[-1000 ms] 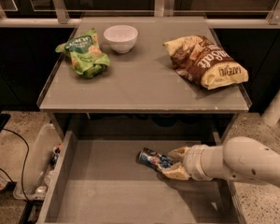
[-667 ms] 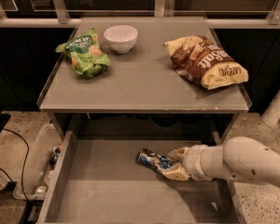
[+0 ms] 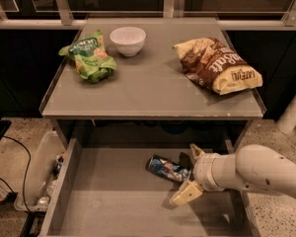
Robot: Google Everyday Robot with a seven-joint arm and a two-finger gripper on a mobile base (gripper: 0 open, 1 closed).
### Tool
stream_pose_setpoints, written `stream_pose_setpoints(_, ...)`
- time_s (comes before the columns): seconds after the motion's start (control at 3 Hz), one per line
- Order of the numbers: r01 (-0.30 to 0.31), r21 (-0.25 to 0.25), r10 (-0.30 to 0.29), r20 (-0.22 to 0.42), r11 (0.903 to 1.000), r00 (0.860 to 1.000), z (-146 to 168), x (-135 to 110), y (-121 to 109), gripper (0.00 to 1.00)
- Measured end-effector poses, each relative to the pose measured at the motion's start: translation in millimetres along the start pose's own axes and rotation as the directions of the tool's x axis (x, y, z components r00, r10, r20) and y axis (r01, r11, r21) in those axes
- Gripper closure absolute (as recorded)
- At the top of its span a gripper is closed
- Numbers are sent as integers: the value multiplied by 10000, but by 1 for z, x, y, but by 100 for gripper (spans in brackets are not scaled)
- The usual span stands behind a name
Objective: Place redbull can into top drawer
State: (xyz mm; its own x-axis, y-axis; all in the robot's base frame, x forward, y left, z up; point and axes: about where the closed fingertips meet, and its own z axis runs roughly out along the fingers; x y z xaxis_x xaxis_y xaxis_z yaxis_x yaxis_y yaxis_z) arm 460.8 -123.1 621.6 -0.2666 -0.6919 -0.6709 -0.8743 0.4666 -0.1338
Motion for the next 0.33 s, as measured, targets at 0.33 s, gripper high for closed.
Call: stream_pose_setpoints(0.33, 0, 0, 0, 0, 10000, 10000, 0, 0, 0, 0)
